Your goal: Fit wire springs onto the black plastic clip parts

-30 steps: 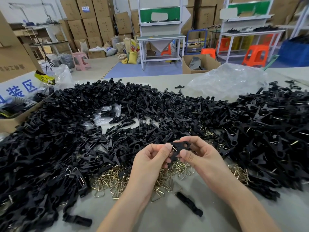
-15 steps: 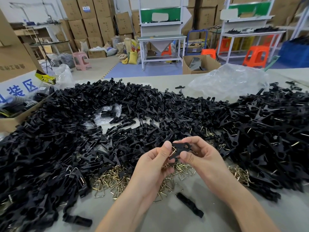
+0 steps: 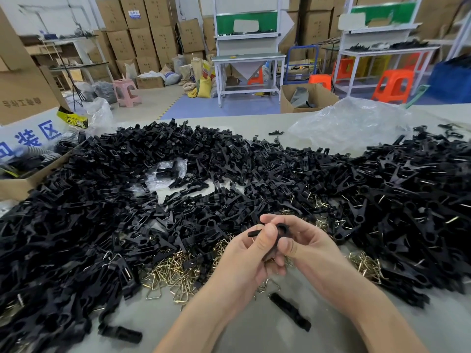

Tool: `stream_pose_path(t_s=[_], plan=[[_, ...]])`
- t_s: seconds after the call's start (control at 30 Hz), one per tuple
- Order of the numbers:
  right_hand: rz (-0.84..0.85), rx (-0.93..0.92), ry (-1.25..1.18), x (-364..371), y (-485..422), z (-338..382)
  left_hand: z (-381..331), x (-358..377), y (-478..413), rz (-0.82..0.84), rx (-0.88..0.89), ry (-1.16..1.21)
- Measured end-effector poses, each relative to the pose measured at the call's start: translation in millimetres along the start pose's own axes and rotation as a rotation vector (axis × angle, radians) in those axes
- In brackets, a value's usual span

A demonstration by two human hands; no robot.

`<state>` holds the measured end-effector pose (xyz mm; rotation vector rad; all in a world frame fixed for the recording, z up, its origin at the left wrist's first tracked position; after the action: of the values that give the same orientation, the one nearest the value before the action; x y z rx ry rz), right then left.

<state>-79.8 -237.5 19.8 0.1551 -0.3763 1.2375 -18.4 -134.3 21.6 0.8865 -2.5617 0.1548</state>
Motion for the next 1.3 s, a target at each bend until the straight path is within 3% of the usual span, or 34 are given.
stream_pose_path(t_s=[0.17, 0.27, 0.47, 0.63, 0.8, 0.97, 1.3], plan=[[0.040, 0.116, 0.087, 2.2, 5.1, -0.2, 11.2, 7.0, 5.1, 0.089, 0.000, 0.010], [0.076, 0.077, 0.197, 3.7, 6.5, 2.5, 19.9, 1.7, 3.7, 0.064, -0.014, -0.038], [0.077, 0.068, 0.314, 0.4, 8.4, 1.5, 34.7, -18.7, 3.4, 0.083, -0.047, -0.356], [0.084, 0.079, 0.262, 2.6, 8.8, 1.0, 31.7, -20.9, -1.8, 0.056, -0.059, -0.257], [0.058, -0.035, 0.317, 8.1, 7.8, -5.0, 26.3, -24.9, -2.3, 0.009, -0.089, -0.192], [0.038, -0.253, 0.710, 5.9, 9.0, -0.6, 15.0, -19.2, 2.9, -0.024, -0.047, -0.267], [0.008, -0.275, 0.674, 10.6, 9.7, 1.6, 8.5, -7.9, 1.7, -0.008, 0.061, -0.310]])
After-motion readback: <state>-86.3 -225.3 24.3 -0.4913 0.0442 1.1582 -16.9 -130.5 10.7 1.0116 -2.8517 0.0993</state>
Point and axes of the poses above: each hand's wrist, its own y-axis away from the middle knuckle, its own x-axis out of the palm, z = x × y, the point moved 4 cm from there along -y, towards the middle knuckle, and after that the axes turned 6 degrees about -z, right-handed, at the moved point
